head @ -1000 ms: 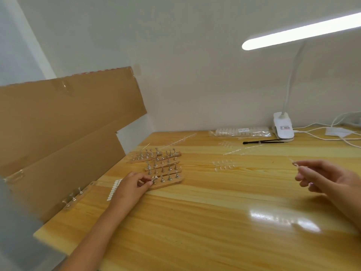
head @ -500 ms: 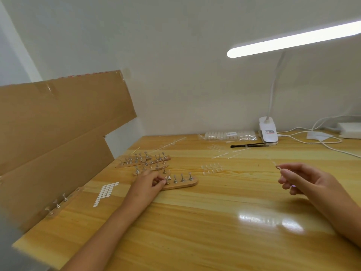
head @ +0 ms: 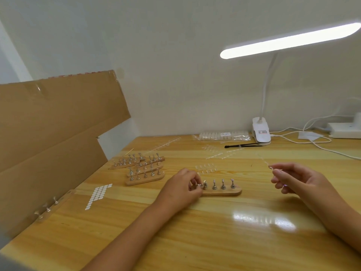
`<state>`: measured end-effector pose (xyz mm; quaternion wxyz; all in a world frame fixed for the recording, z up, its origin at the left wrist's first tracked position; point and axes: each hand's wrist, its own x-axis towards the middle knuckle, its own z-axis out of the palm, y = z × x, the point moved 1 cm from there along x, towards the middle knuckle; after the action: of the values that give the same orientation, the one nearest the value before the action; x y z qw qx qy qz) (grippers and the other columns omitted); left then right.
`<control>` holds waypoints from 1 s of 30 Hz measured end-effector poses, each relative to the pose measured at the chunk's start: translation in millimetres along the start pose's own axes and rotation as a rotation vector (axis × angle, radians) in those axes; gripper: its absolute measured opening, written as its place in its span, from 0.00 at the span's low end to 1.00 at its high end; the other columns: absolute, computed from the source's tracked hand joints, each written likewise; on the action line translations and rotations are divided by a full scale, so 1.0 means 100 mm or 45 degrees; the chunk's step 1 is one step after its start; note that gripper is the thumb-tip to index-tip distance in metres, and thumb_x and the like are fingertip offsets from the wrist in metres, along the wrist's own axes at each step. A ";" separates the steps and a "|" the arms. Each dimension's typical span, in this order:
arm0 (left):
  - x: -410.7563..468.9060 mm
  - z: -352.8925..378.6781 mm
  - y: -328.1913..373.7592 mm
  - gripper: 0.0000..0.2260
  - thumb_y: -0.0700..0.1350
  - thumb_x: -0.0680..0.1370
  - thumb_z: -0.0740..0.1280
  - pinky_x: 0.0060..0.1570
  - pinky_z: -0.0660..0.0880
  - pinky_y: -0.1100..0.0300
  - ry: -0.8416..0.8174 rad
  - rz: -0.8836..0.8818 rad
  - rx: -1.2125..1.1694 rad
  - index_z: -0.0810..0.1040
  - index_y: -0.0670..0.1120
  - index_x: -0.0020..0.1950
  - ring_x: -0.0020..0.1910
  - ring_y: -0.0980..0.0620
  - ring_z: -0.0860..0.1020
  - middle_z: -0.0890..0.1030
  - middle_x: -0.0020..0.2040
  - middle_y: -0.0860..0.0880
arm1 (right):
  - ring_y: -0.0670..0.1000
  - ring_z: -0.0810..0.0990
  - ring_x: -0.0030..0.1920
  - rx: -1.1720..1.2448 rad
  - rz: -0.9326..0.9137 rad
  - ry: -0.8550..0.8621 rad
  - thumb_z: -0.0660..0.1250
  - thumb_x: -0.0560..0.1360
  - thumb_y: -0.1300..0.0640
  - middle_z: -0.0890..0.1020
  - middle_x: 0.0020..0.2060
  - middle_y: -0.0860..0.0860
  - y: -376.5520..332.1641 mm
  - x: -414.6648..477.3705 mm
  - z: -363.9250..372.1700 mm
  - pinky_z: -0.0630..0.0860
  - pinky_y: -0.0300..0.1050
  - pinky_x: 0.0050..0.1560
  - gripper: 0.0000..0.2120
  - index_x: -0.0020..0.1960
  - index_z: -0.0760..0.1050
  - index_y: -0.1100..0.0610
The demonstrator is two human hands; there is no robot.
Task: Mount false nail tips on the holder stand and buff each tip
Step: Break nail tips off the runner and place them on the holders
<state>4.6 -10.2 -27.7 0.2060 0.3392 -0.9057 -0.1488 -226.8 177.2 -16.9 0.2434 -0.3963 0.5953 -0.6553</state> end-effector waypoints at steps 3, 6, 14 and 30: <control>0.01 0.01 -0.05 0.05 0.48 0.75 0.70 0.41 0.72 0.72 0.047 -0.050 -0.114 0.76 0.58 0.42 0.41 0.60 0.76 0.75 0.45 0.59 | 0.44 0.81 0.34 -0.011 0.019 -0.001 0.69 0.74 0.58 0.85 0.37 0.54 0.02 0.01 0.00 0.77 0.34 0.36 0.09 0.53 0.81 0.56; -0.01 -0.02 -0.11 0.06 0.49 0.74 0.72 0.46 0.78 0.67 0.051 -0.084 -0.166 0.77 0.58 0.40 0.42 0.63 0.78 0.78 0.46 0.59 | 0.43 0.80 0.34 -0.020 0.036 -0.003 0.69 0.75 0.59 0.85 0.36 0.53 0.03 0.01 -0.01 0.77 0.34 0.36 0.08 0.53 0.81 0.56; -0.10 -0.07 -0.16 0.06 0.46 0.75 0.73 0.51 0.80 0.61 0.014 -0.041 -0.230 0.85 0.48 0.51 0.46 0.61 0.80 0.79 0.49 0.57 | 0.44 0.81 0.36 -0.019 0.030 -0.008 0.70 0.72 0.54 0.85 0.37 0.51 0.04 0.02 -0.03 0.78 0.35 0.38 0.12 0.54 0.81 0.55; -0.17 0.19 0.44 0.30 0.62 0.70 0.74 0.62 0.68 0.67 -0.477 0.194 -0.322 0.62 0.73 0.66 0.61 0.70 0.67 0.73 0.59 0.70 | 0.47 0.82 0.44 -0.438 -0.503 -0.061 0.73 0.72 0.64 0.82 0.43 0.44 -0.24 -0.12 -0.04 0.78 0.37 0.45 0.16 0.57 0.78 0.52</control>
<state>-17.2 35.9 -30.6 0.0860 0.2078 -0.9253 -0.3054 -219.6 193.5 4.0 0.0538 -0.5556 0.6032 -0.5697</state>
